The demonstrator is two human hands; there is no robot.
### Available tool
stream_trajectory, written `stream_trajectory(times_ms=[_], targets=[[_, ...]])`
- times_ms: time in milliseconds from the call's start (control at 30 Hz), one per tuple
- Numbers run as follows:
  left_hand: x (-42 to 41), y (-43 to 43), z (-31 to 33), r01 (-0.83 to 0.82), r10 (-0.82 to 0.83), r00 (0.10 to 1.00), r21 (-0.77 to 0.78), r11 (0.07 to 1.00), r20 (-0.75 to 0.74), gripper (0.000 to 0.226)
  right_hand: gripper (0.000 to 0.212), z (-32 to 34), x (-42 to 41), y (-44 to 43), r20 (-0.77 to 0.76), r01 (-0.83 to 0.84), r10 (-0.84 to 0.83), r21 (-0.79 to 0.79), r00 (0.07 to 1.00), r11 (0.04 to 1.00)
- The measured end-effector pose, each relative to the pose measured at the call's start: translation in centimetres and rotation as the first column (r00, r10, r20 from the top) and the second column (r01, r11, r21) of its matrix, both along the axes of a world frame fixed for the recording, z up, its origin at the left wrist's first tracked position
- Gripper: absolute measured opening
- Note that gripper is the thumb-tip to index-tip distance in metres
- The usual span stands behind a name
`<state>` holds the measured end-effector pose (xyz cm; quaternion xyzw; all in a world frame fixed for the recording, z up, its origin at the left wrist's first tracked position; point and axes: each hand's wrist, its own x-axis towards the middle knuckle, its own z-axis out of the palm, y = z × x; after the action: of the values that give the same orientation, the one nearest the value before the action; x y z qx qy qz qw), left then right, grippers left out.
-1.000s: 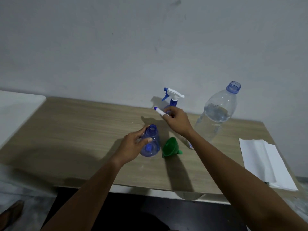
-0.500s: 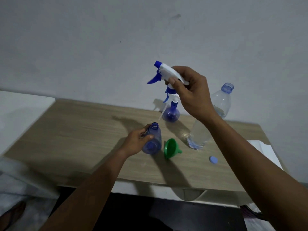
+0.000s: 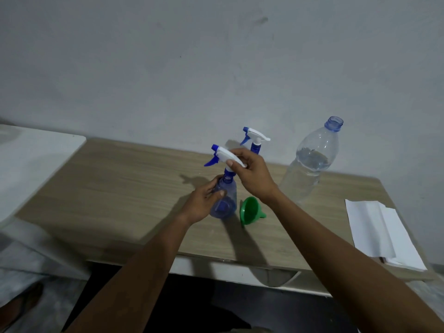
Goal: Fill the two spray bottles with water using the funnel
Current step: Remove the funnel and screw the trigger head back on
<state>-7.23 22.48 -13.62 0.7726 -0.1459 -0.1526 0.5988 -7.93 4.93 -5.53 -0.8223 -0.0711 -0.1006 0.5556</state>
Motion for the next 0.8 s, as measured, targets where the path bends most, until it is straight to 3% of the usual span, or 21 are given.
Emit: stream_trajectory(times_ms=[200, 367, 567, 800], targets=[[0.1, 0.1, -0.1, 0.023, -0.024, 0.999, -0.035, 0.999, -0.024, 0.056, 0.024, -0.8, -0.3, -0.8, -0.069, -0.055, 0.054, -0.024, 0.996, 0.998], [0.3, 0.1, -0.2, 0.035, -0.036, 0.999, -0.062, 0.997, -0.015, 0.076, 0.027, -0.1, 0.1, -1.6, -0.198, -0.188, 0.161, -0.126, 0.967, 0.974], [0.3, 0.2, 0.0, 0.049, -0.050, 0.999, -0.040, 0.998, -0.015, 0.071, 0.020, 1.1, 1.6, -1.7, -0.249, -0.279, 0.200, -0.336, 0.948, 0.900], [0.3, 0.0, 0.1, 0.051, -0.051, 0.999, -0.029, 0.998, -0.008, 0.055, 0.021, 1.3, 2.1, -1.9, -0.267, -0.324, 0.224, -0.433, 0.937, 0.841]])
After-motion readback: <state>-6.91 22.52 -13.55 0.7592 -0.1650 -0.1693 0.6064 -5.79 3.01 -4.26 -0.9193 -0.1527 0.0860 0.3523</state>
